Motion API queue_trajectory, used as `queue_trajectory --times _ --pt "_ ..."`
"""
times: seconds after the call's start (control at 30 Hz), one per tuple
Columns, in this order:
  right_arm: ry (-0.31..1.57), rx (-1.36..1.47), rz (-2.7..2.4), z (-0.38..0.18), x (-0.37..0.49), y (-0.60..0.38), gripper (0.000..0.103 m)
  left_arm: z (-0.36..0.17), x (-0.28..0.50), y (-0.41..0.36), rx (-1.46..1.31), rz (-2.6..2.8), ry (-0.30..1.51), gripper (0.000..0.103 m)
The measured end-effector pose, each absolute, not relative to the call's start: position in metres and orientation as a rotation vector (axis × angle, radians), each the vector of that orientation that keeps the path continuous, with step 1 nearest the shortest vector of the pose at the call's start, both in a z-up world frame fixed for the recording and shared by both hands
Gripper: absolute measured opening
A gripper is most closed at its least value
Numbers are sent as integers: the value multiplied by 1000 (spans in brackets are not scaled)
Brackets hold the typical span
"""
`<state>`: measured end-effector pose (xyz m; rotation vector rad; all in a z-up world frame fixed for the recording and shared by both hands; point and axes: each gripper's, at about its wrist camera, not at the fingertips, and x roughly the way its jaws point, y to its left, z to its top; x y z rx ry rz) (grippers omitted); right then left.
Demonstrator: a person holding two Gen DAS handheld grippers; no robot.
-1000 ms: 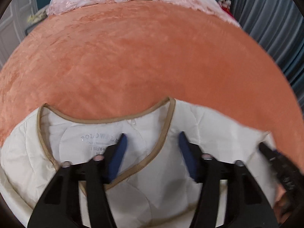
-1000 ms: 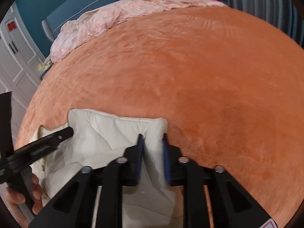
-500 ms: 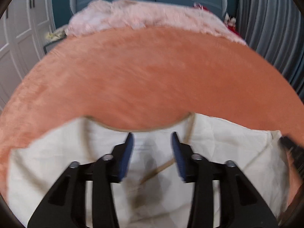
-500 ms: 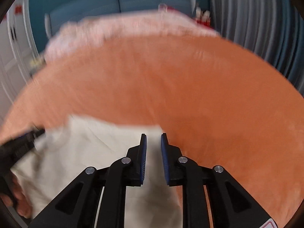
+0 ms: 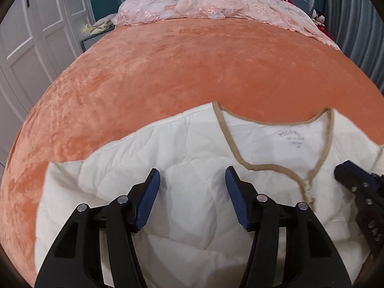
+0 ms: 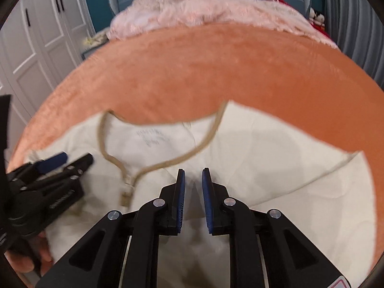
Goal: Fold large clothes
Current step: 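Lower the folded hem onto the collar with both grippers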
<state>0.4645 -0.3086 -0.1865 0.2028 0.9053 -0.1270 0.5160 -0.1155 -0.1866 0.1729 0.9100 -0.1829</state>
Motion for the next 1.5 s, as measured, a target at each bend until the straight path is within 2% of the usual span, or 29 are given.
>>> queue_trajectory --times 0.2,0.7,1.5 --pt "892 198 -161 -203 470 -305 7 -198 521 -118 163 -166 860 56" --pt "846 133 -201 -213 475 -294 7 -206 522 -120 158 -155 794 61" --pt "840 133 -201 -212 476 -294 8 -208 522 -121 168 -146 770 62"
